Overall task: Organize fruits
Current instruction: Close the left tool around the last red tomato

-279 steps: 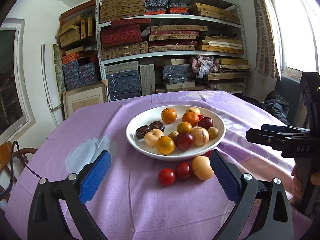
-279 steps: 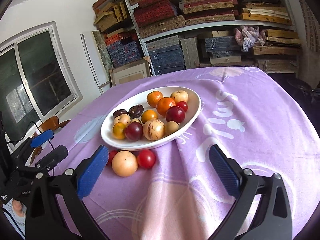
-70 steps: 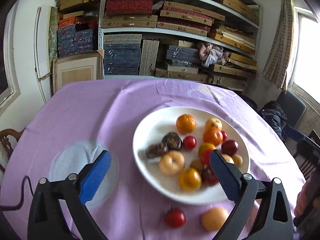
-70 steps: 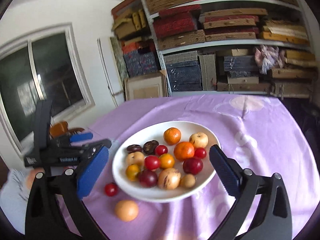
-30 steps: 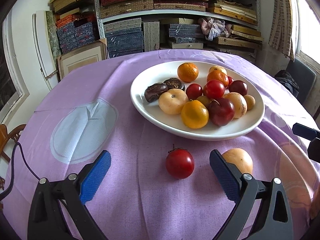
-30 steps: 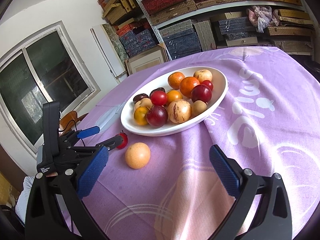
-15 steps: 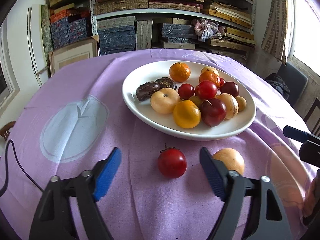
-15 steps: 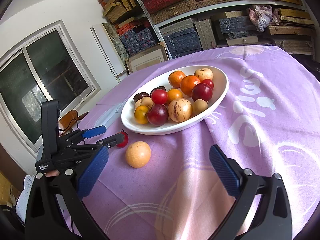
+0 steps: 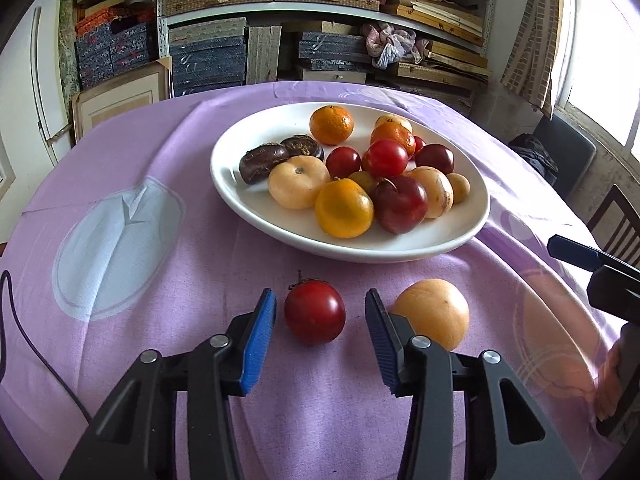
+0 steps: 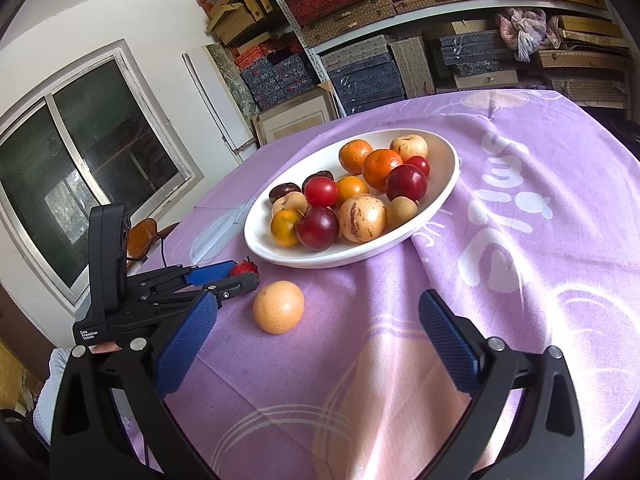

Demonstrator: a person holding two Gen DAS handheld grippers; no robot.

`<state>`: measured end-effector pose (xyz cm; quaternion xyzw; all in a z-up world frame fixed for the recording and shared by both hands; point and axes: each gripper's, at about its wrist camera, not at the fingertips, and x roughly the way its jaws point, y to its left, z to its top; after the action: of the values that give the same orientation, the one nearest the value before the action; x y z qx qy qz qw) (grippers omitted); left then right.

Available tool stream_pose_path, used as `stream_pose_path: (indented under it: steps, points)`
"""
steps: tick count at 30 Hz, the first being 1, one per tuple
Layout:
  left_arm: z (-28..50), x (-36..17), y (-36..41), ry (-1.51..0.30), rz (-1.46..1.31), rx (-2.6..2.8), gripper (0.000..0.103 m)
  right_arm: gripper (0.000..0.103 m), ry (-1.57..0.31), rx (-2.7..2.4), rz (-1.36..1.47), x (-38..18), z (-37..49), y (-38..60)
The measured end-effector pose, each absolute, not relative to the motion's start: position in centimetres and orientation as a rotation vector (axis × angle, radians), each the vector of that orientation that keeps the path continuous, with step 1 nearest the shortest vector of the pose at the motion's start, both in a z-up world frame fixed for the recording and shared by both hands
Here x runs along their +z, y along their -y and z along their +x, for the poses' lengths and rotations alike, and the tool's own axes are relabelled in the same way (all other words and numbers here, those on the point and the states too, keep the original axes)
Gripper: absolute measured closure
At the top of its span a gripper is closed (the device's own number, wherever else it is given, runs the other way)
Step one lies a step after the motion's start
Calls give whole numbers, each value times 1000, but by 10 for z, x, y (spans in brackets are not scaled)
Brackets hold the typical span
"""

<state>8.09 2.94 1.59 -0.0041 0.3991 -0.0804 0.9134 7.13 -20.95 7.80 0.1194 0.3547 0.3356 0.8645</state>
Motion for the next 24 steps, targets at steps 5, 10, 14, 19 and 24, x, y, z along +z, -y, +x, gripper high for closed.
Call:
stream_pose_path:
  steps: [5,10,14,19,24]
  points:
    - [82,15,-29,-830,-12,-172,65,4,-744,704,248,78,72,209]
    - [82,14,-30,-831,-19,-187,72,4,-743,704,246,78,72,209]
    - [75,17,-30,-811,3,-176,72,4,-741,706,246,77,72,209]
    - [54,23,-49,-804,-25,-159,72,4,-732,711,231,77,70,207]
    - [42,17,-65,-820,-41,-132,72,4,-740,743,172,81,65,193]
